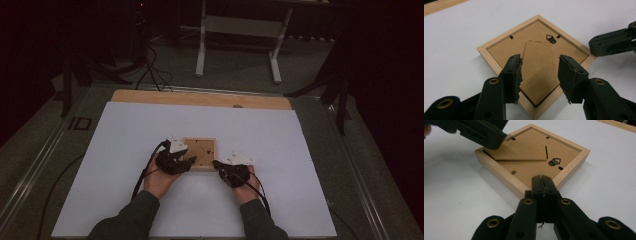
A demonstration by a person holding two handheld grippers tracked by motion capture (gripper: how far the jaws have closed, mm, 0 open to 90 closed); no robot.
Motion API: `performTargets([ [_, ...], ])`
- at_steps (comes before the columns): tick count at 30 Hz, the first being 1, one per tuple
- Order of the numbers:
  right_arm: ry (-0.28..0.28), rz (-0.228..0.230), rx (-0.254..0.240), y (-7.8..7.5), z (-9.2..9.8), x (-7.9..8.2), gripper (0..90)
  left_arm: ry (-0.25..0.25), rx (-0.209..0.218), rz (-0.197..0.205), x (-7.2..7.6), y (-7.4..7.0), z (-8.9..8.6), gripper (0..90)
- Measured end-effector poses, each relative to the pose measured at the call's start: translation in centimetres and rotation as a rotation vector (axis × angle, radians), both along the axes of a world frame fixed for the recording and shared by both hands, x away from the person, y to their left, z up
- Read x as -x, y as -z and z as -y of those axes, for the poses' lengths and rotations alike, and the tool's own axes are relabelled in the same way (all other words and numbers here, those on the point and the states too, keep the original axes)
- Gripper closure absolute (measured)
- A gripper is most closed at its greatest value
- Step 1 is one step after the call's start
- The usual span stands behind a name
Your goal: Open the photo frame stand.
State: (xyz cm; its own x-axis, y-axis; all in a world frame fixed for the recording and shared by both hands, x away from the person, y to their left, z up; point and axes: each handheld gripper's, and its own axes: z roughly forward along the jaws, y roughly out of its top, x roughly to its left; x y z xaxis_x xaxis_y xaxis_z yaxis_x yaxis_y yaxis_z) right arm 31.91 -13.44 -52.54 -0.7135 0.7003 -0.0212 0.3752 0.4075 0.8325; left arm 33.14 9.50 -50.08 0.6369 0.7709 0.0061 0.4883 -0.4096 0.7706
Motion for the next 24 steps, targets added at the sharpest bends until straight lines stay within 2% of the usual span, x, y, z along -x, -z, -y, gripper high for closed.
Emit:
performTargets([
  [6,0.0,0.001,-0.003,0.0,0.0,0.0,89.8,0.014,-0.005,-0.019,-0.5,0.1,0.4,49.8],
  [16,-0.001,0.003,-0.001,0.0,0.0,0.0,89.8,0.028,-0.073,-0.038,-1.2,0.8,0.9,48.8],
  [24,-0.003,0.005,0.002,0.0,0.0,0.1,89.8,0.044,-0.062,-0.077,-1.5,1.0,0.7,49.3],
])
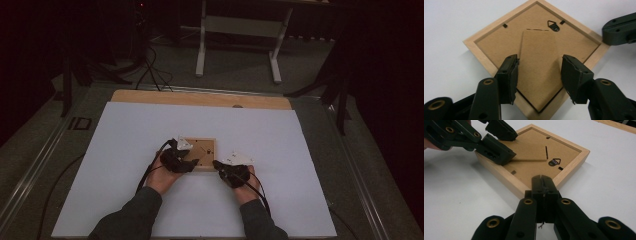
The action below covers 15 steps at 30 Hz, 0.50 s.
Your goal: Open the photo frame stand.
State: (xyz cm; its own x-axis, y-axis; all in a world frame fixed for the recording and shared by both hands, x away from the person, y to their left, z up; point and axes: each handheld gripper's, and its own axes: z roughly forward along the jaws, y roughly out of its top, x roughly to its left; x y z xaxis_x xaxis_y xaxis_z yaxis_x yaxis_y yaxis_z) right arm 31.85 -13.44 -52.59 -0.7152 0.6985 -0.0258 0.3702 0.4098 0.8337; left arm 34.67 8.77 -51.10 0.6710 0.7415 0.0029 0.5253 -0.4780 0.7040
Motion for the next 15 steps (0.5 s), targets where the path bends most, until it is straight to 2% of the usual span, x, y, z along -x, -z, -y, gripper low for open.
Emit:
performTargets([
  [5,-0.002,0.003,0.003,0.0,0.0,0.0,89.8,0.004,-0.032,0.002,0.0,-0.4,0.3,51.4],
  [10,-0.003,0.005,0.004,0.0,0.0,0.0,89.8,-0.005,-0.028,0.047,0.3,-1.4,0.6,51.4],
  [15,-0.001,0.008,0.006,0.0,0.0,0.0,89.8,-0.007,-0.006,0.068,0.2,-2.2,0.8,51.3],
])
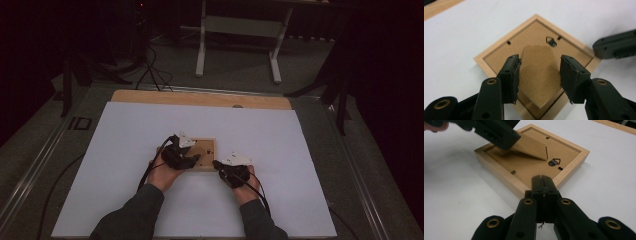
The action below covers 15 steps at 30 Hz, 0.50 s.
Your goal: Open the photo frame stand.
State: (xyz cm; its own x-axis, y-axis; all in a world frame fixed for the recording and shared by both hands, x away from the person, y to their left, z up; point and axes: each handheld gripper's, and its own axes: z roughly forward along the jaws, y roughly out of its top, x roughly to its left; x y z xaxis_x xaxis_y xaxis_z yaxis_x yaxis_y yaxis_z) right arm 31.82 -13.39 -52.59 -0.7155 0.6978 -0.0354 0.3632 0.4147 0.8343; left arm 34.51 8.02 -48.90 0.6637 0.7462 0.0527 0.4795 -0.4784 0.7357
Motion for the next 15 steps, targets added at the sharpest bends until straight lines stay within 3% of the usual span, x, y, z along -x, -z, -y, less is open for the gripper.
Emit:
performTargets([
  [9,-0.001,0.0,0.0,0.0,0.0,0.0,89.8,-0.003,0.036,-0.012,-0.2,-0.2,-0.2,51.1],
  [15,-0.002,0.003,0.0,0.0,0.0,0.0,89.8,0.002,0.098,0.009,0.2,-1.1,-0.9,50.1],
])
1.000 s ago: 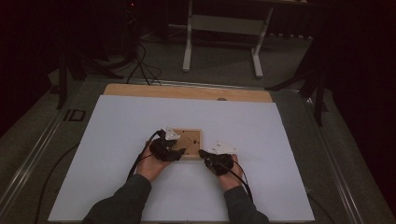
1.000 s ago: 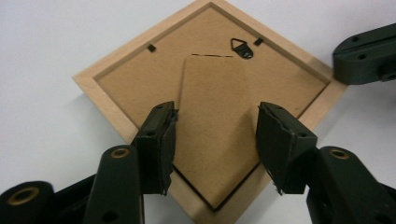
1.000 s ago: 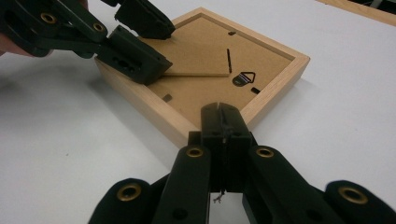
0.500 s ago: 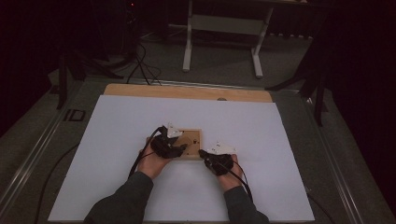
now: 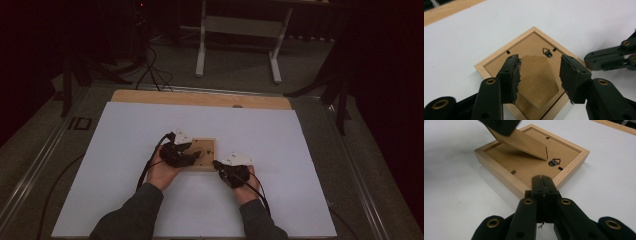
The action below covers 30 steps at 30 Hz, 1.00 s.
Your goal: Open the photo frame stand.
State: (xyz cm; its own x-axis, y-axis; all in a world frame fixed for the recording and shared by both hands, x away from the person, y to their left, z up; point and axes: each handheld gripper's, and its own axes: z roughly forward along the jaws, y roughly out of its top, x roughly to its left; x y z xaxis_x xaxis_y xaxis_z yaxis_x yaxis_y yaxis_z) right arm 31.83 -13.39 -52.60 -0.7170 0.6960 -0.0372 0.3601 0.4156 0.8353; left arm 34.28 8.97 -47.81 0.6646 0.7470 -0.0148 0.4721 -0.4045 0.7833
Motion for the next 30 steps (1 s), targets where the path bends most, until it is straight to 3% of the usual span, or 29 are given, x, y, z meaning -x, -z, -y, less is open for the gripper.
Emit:
performTargets([
  [10,0.0,0.001,-0.001,0.0,0.0,0.0,89.8,0.016,0.065,-0.001,1.5,-0.5,-1.3,67.0],
  [20,0.003,0.001,-0.001,0.0,0.0,0.1,89.8,0.04,0.032,-0.032,2.3,-0.2,-2.2,87.7],
  [30,0.003,0.002,0.0,0.0,0.0,0.1,89.8,0.023,-0.008,-0.079,2.6,1.1,-2.6,89.5],
])
